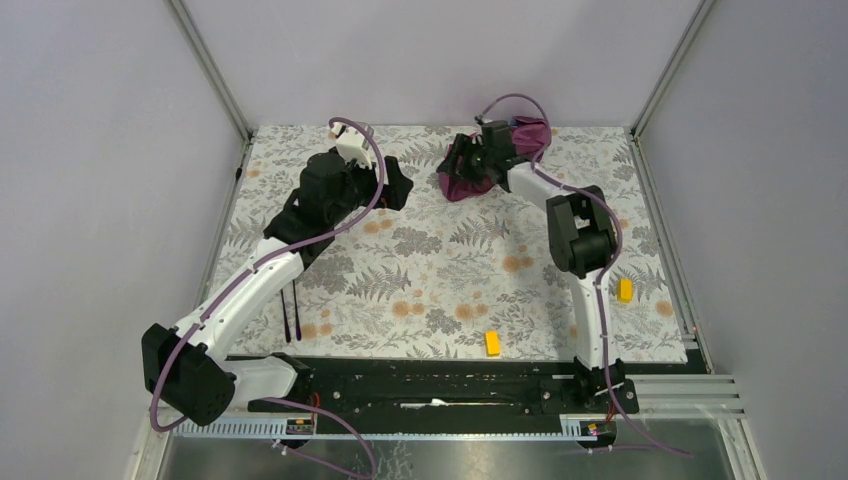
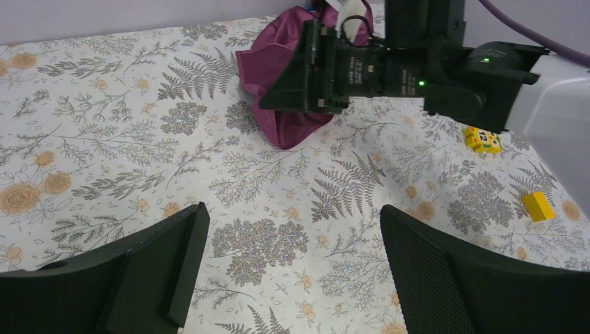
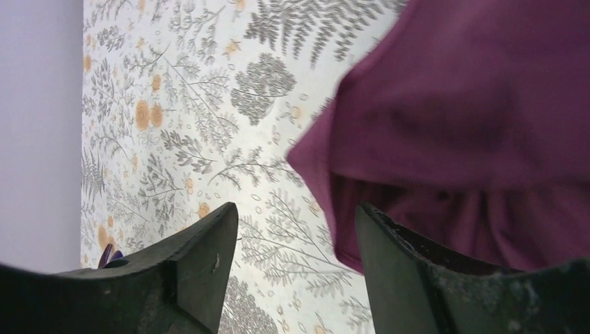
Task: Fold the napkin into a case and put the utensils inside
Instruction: Move the crumpled napkin to the center of the board.
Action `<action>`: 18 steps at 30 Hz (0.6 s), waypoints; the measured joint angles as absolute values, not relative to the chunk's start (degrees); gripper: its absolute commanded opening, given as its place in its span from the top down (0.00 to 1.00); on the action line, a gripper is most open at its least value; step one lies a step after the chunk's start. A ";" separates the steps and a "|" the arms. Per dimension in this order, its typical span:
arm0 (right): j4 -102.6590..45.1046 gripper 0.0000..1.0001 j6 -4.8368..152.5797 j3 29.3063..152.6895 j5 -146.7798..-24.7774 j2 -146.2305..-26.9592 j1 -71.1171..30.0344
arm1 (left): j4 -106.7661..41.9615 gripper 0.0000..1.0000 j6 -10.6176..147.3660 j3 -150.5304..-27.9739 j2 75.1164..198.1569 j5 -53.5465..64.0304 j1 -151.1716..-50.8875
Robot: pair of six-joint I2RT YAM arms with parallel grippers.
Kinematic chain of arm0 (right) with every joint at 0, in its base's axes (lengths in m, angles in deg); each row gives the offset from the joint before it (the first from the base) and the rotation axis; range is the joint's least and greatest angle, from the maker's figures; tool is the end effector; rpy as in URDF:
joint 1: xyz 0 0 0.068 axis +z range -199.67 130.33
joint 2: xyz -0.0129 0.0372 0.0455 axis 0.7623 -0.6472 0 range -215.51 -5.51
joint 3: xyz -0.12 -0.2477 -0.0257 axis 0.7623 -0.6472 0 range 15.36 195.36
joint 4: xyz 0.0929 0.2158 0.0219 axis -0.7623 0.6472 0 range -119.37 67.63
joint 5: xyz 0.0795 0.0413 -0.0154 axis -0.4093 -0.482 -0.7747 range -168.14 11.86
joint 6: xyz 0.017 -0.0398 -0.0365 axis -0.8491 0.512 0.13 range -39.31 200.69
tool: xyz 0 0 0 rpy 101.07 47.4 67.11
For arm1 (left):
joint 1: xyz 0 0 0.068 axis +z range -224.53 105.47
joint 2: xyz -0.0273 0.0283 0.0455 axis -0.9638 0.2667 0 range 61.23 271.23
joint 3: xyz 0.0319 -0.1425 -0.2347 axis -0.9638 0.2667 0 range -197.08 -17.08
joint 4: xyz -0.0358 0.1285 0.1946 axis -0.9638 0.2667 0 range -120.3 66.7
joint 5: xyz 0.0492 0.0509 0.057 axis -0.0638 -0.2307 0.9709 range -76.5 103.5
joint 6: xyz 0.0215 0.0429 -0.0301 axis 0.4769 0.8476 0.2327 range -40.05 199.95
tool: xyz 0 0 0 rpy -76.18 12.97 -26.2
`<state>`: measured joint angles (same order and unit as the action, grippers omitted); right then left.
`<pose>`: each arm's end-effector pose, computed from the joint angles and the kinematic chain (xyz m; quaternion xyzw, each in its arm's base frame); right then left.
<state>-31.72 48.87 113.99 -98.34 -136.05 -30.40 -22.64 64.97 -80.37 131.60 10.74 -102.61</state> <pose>0.4742 0.1803 0.1981 0.0052 0.8552 0.3504 0.3817 0.2313 -0.1255 0.3695 0.1049 0.7849 -0.2418 0.5608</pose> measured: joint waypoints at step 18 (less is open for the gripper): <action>-15.81 1.00 65.13 128.35 -86.32 -143.29 -15.10 | -22.55 0.01 64.99 -80.37 131.03 13.16 -102.63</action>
<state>-15.81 65.13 128.35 -86.32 -143.29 -15.10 -22.55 64.99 -80.37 131.03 13.16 -102.63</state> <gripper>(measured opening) 0.020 0.987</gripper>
